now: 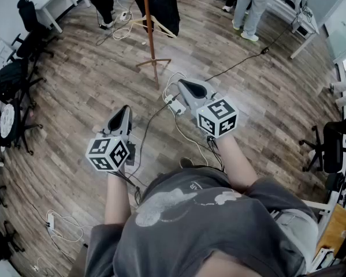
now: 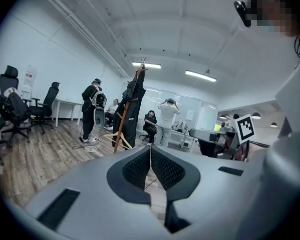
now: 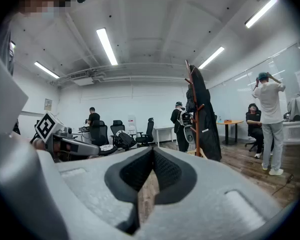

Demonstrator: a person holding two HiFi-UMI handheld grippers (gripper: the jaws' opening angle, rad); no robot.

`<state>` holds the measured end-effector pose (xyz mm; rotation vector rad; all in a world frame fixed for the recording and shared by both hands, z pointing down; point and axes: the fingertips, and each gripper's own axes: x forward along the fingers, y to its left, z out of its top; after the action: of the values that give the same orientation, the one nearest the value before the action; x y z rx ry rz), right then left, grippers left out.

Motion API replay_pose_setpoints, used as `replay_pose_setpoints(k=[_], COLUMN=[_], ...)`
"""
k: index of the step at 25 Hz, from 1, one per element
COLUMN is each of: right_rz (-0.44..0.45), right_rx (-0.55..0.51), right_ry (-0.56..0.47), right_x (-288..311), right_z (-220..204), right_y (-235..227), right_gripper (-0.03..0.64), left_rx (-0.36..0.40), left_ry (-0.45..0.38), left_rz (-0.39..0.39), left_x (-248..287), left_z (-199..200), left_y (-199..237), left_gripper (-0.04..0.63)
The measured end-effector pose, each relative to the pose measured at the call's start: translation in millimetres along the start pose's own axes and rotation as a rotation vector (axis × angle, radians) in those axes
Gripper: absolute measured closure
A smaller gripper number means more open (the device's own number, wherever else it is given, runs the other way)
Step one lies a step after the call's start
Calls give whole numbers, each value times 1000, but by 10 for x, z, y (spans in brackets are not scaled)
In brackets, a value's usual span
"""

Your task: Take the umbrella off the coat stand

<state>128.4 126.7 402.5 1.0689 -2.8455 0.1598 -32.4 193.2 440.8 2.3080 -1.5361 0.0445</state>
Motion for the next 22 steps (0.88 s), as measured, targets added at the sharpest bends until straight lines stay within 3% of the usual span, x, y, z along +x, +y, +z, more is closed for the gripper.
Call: replay_pose_setpoints(k=[13, 18, 22], right_rz=[-3, -76, -103], right_rx=[42, 151, 143], right_ry=[16, -19, -12], right_x=[136, 111, 117], right_z=[-100, -173, -241], right_y=[364, 346, 456], right_gripper=[620, 620, 619], left_rx=[-22, -47, -56], left_ry=[6, 23, 28], left_rz=[-11, -22, -21], left_x=[-287, -464, -646], left_z=[-63, -196, -290], left_y=[258, 324, 466], left_gripper=[583, 583, 583])
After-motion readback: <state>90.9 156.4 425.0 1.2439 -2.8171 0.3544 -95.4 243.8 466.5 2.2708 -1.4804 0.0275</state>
